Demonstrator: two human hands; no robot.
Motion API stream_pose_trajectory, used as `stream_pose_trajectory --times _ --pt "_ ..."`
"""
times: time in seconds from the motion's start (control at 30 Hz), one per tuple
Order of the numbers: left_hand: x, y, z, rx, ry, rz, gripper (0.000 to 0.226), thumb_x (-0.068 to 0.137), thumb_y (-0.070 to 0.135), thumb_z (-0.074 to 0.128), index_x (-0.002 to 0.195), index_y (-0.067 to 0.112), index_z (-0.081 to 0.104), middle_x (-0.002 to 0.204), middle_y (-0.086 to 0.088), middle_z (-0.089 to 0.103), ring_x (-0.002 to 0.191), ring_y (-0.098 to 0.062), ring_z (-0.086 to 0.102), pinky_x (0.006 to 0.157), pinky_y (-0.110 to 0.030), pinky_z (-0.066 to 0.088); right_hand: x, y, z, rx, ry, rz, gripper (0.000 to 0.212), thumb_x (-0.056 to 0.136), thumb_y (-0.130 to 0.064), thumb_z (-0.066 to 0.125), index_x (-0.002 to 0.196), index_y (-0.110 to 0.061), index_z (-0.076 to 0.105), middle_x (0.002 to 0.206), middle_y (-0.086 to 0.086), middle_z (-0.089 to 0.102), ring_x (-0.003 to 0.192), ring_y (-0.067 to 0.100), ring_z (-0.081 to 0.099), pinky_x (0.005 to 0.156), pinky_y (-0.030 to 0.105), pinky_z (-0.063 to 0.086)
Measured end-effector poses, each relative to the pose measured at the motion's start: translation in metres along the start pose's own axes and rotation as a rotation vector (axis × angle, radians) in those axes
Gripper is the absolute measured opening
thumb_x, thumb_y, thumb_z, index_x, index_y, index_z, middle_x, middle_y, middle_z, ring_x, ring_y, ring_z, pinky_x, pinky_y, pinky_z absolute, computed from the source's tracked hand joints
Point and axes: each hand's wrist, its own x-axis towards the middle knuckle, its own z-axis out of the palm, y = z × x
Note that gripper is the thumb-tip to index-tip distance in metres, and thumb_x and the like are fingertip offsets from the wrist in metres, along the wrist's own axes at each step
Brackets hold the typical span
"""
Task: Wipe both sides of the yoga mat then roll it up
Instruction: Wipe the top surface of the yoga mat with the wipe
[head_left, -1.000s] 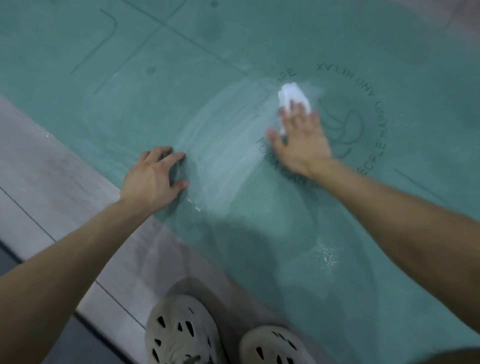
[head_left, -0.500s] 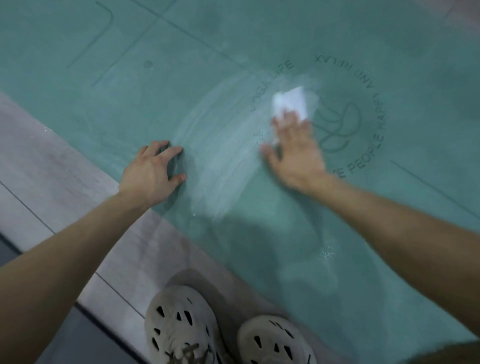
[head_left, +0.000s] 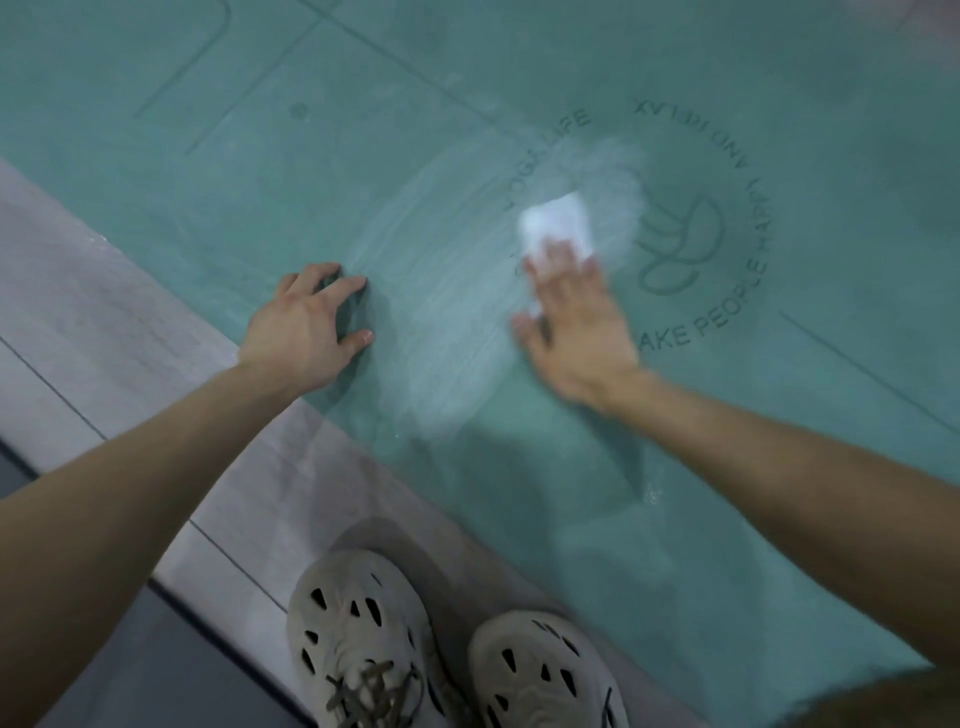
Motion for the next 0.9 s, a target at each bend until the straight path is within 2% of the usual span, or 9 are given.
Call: stream_pose_trajectory --times 0.1,0.17,0.23,0.33,0.43,0.57,0.67,0.77,0.9 --pt "0.000 -0.001 0.001 0.012 -0.005 0.008 0.066 0.091 0.049 0.073 0.150 0.037 0.047 0.158 0.003 0.039 0.142 -0.030 0.038 0.107 -0.055 0.050 -0.062 -0.079 0.025 0.058 -0.181 -0.592 0.067 0.109 -0.054 0.034 0.167 -0.020 0.026 0.176 0.005 0.011 0.163 0.022 0.000 0.131 0.049 0.008" --pt "0.001 -0.001 0.000 0.018 -0.008 0.011 0.066 0.092 0.050 0.073 0.151 0.038 0.046 0.158 0.004 0.039 0.143 -0.030 0.038 0.107 -0.055 0.050 -0.060 -0.066 0.023 0.024 -0.207 -0.767 0.063 0.110 -0.051 0.036 0.167 -0.025 0.027 0.176 0.000 0.012 0.163 0.017 0.003 0.132 0.048 0.006" --pt "0.000 -0.002 -0.001 0.015 -0.009 0.012 0.067 0.092 0.051 0.073 0.151 0.038 0.046 0.158 0.004 0.039 0.143 -0.030 0.038 0.107 -0.055 0.049 -0.025 -0.019 0.011 -0.019 -0.113 -0.533 0.064 0.111 -0.053 0.026 0.168 -0.027 0.018 0.177 -0.001 0.009 0.163 0.016 0.002 0.132 0.050 0.006" --pt "0.000 -0.003 0.000 0.011 -0.011 0.016 0.067 0.092 0.050 0.073 0.152 0.037 0.046 0.159 0.003 0.039 0.144 -0.030 0.038 0.108 -0.054 0.049 0.025 0.065 -0.018 -0.066 -0.059 0.124 0.072 0.107 -0.061 0.003 0.169 -0.024 0.006 0.177 0.004 0.001 0.163 0.018 -0.003 0.132 0.050 0.001" --pt "-0.001 0.000 0.001 0.007 -0.002 0.012 0.066 0.092 0.049 0.073 0.151 0.036 0.047 0.158 0.001 0.040 0.143 -0.030 0.038 0.108 -0.053 0.048 0.019 0.057 -0.018 -0.025 -0.018 0.266 0.078 0.106 -0.062 0.003 0.169 -0.016 0.004 0.177 0.010 -0.003 0.163 0.025 -0.006 0.132 0.049 0.001" --pt "-0.003 0.000 0.006 0.016 0.013 0.015 0.066 0.092 0.044 0.073 0.152 0.031 0.047 0.158 -0.004 0.041 0.141 -0.035 0.039 0.112 -0.052 0.045 -0.054 -0.050 0.019 0.066 -0.108 -0.406 0.069 0.110 -0.053 0.033 0.167 -0.017 0.023 0.176 0.008 0.007 0.163 0.025 -0.002 0.131 0.050 0.009" --pt "-0.005 0.000 0.008 0.028 0.031 0.033 0.067 0.093 0.041 0.072 0.153 0.027 0.047 0.159 -0.008 0.041 0.141 -0.039 0.040 0.117 -0.050 0.040 -0.054 -0.051 0.022 0.026 -0.164 -0.756 0.061 0.112 -0.047 0.035 0.167 -0.024 0.026 0.176 0.001 0.011 0.163 0.018 0.002 0.132 0.047 0.008" --pt "-0.007 -0.004 0.005 -0.020 0.047 0.048 0.062 0.093 0.042 0.073 0.149 0.026 0.053 0.155 -0.007 0.047 0.140 -0.035 0.043 0.117 -0.047 0.041 0.003 -0.002 0.010 -0.005 -0.041 -0.384 0.062 0.112 -0.049 0.025 0.169 -0.024 0.017 0.177 0.002 0.008 0.163 0.018 0.003 0.132 0.046 0.006" --pt "-0.012 -0.020 -0.004 -0.149 0.259 0.009 0.029 0.096 0.029 0.069 0.124 0.023 0.071 0.119 -0.002 0.067 0.115 -0.028 0.062 0.099 -0.042 0.053 0.061 0.043 -0.004 0.024 0.007 0.111 0.071 0.108 -0.057 0.015 0.168 -0.020 0.017 0.177 0.005 0.007 0.163 0.021 0.003 0.132 0.044 0.002"
